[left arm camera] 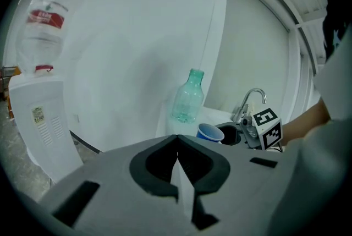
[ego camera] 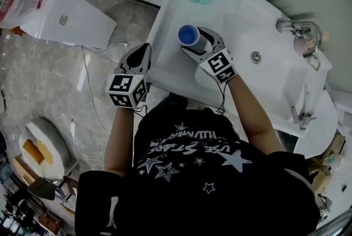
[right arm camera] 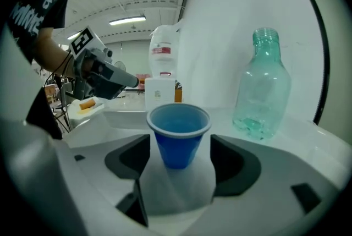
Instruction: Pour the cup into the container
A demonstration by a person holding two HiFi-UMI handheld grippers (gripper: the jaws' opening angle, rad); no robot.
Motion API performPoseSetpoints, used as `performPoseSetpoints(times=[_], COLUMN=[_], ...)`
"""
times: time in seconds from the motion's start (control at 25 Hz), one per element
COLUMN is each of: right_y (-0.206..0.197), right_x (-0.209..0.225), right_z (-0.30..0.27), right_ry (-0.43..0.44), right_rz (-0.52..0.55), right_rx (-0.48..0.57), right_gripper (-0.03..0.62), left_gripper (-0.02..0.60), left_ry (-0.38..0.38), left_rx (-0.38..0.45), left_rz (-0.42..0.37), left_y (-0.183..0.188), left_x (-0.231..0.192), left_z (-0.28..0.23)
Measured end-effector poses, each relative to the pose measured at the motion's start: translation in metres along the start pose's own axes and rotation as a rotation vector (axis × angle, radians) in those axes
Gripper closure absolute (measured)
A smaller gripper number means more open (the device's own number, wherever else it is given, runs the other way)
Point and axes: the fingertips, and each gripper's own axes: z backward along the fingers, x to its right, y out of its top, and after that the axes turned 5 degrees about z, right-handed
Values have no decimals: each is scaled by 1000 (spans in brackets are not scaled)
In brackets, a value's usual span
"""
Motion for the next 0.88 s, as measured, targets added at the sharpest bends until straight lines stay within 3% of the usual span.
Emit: performPoseSetpoints(times=[0.48, 0.88], right_y=[9, 12], right_x=[0, 3], right_z=[-17, -15], right_ry=[31, 8], right_rz=[-25, -93], right_rx=[49, 57], right_gripper=[286, 298], left_gripper=[572, 572], left_ry=[-43, -69], left_rx=[-46, -62], left_rz=[-17, -20], left_y=[1, -2], left_x=[1, 3], left_z=[-22, -28])
